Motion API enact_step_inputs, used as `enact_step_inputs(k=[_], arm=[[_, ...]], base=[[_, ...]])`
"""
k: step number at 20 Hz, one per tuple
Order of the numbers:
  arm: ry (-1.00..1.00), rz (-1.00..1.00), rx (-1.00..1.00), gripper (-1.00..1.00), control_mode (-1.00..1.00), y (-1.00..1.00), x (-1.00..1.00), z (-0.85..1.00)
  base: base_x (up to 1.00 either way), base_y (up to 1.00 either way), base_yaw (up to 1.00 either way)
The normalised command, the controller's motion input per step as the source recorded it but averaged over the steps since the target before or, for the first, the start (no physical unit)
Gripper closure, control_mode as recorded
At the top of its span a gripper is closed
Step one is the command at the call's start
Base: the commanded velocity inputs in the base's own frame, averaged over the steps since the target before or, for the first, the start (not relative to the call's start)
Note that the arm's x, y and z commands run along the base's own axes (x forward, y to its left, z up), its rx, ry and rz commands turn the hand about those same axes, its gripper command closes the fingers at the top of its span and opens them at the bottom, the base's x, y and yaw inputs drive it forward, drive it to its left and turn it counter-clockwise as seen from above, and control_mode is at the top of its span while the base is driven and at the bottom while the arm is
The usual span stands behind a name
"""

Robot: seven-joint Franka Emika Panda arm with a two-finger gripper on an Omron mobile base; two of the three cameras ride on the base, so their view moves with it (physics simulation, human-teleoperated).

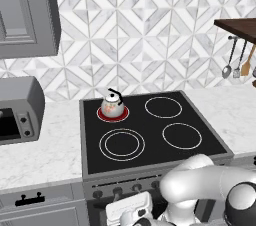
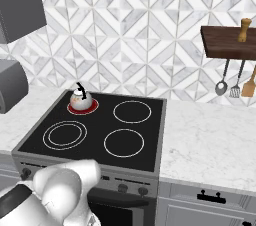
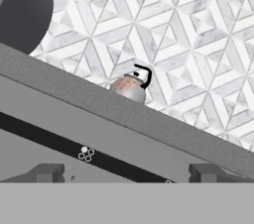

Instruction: Turn off the rear left burner of the stove.

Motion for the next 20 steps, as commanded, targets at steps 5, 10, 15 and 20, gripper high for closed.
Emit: enact_step_inputs(k=[5,10,15,20], arm=[[0.0,0.0,0.0,-1.0,-1.0,0.04,0.15,-0.29],[0.0,0.0,0.0,-1.0,-1.0,0.13,0.04,-0.41],[0.0,0.0,0.0,-1.0,-1.0,0.25,0.0,-0.23],[0.0,0.0,0.0,-1.0,-1.0,0.03,0.07,-0.01]], base=[[0.0,0.0,0.0],[0.0,0.0,0.0],[0.0,0.0,0.0],[0.0,0.0,0.0]])
